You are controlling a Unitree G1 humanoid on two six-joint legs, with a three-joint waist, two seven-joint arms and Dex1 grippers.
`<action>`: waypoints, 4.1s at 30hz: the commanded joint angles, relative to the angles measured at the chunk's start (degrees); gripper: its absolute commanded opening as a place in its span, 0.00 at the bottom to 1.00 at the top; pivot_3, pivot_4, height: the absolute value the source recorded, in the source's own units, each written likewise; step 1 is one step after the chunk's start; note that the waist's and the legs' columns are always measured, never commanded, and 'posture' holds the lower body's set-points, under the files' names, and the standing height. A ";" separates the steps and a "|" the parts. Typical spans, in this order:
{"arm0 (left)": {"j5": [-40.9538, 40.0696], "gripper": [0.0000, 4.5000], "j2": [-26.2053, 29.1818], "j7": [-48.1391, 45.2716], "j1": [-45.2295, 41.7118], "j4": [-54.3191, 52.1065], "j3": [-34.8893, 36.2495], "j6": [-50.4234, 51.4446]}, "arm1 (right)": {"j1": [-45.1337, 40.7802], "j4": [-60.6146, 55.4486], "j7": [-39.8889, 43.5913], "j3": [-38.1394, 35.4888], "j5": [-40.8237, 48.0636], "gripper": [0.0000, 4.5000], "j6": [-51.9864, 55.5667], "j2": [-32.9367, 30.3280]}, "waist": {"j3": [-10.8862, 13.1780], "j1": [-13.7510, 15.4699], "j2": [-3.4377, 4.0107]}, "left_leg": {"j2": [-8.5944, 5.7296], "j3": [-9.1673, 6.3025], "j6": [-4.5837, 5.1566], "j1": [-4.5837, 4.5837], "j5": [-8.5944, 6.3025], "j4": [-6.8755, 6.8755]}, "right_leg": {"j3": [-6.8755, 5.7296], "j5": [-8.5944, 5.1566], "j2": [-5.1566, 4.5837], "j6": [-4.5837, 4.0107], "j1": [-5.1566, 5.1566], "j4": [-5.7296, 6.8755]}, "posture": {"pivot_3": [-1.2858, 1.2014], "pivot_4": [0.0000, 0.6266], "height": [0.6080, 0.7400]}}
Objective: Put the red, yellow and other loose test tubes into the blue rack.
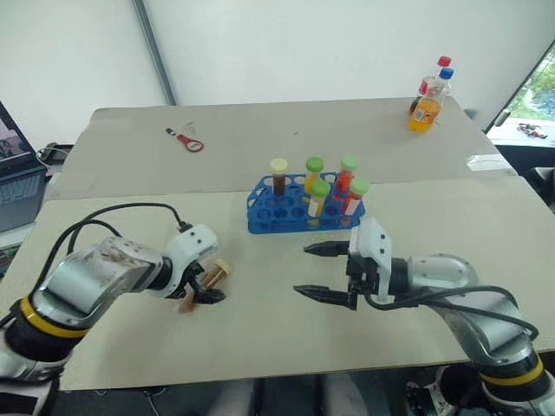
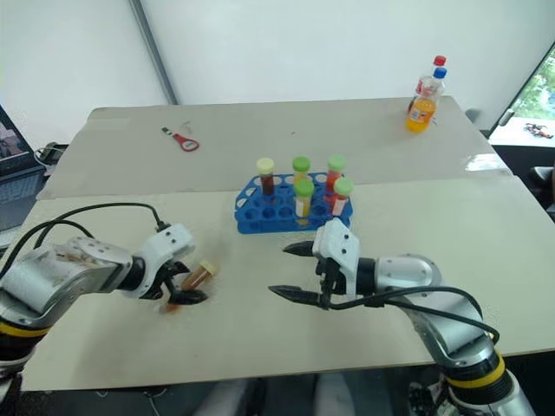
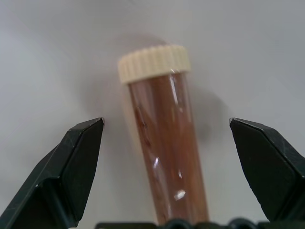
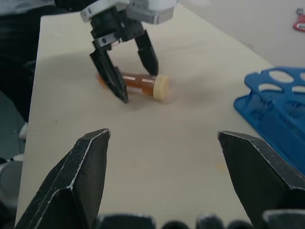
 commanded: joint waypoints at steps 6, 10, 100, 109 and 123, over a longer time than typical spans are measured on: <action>3.25 1.00 -1.79 1.26 0.80 2.18 -3.22 -2.77 | -1.14 -2.62 -1.96 -4.93 2.69 0.89 2.54 -1.22 | -0.01 0.37 0.00 | 0.02 0.00 -0.06 0.14 0.04 0.00 | 0.00 0.00 0.00 -0.01 0.13 0.01 | 0.52 0.24 1.00; 4.77 0.59 -3.48 1.73 1.08 2.71 -4.26 -4.98 | -0.82 -3.37 -3.31 -5.98 3.76 0.90 3.77 -1.13 | -0.02 0.78 0.02 | 0.01 -0.03 -0.04 0.39 0.03 0.00 | -0.02 0.00 0.00 0.00 0.48 -0.17 | 0.52 0.24 1.00; 22.32 0.20 -51.53 10.15 -4.41 52.71 11.31 -90.20 | -1.87 -11.90 -28.36 -18.78 12.55 0.90 24.24 -4.60 | -0.07 0.81 -0.05 | -0.23 -0.03 0.37 -0.08 -0.21 0.82 | -0.20 0.29 -0.24 0.47 0.75 -0.72 | 0.52 0.24 1.00; 22.82 0.93 -47.30 7.80 -1.06 47.13 10.33 -88.81 | -2.00 -10.80 -28.24 -18.42 11.95 0.90 23.66 -4.44 | -0.18 0.79 -0.06 | -0.22 0.00 0.46 -0.10 -0.27 0.78 | -0.21 0.29 -0.22 0.47 0.65 -0.67 | 0.52 0.24 1.00; 14.24 0.98 -19.49 -6.23 11.13 9.77 16.04 -57.05 | 1.01 -1.68 -10.37 -21.21 5.51 0.90 6.72 -12.31 | -0.16 0.55 0.02 | -0.17 0.00 0.52 -0.12 -0.31 0.73 | -0.21 0.29 -0.19 0.46 0.58 -0.68 | 0.52 0.24 1.00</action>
